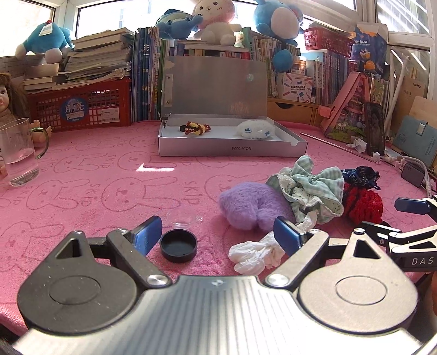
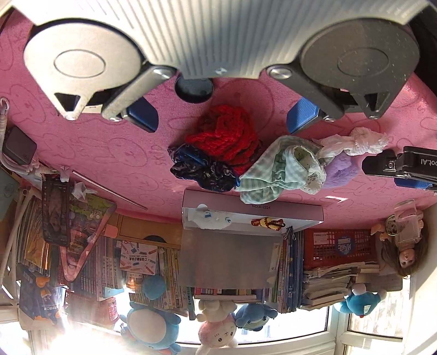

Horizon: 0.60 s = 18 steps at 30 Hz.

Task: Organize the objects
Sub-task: 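Move the left tool to a black cap while the right tool reaches another black cap, then close the left tool on a black cap while the right tool grasps another black cap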

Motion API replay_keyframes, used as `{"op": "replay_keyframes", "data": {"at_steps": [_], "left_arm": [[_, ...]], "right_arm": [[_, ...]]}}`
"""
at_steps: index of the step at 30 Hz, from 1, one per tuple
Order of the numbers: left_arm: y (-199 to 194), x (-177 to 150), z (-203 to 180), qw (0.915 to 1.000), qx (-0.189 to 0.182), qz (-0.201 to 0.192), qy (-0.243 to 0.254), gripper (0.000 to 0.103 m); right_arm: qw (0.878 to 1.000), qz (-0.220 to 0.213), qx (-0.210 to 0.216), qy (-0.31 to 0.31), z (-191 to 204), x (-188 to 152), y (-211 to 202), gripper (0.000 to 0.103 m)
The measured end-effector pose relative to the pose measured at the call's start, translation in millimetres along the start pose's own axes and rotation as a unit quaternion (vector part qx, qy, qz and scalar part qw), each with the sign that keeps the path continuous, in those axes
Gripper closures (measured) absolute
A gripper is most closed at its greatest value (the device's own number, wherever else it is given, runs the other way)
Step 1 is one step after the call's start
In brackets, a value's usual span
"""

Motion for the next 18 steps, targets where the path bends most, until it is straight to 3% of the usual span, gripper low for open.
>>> {"op": "replay_keyframes", "data": {"at_steps": [8,18], "left_arm": [[-1,-6,9,0.9995,0.028,-0.011,0.009,0.012],[-5,-5,30,0.9983,0.044,-0.011,-0.036,0.013]], "right_arm": [[1.0,0.008,-0.013,0.006,-4,-9,2,0.0],[0.999,0.005,-0.04,0.011,-7,-16,1,0.0]]}}
Point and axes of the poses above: each gripper's, at about its wrist camera, not at the fingertips, and y roughly the way its jaws point, z to its left, x to its top, the point moved 1 cm from there along y, roughly the way its jaws point, and after that the axes turned 10 degrees about -y, right-handed, at the moved point
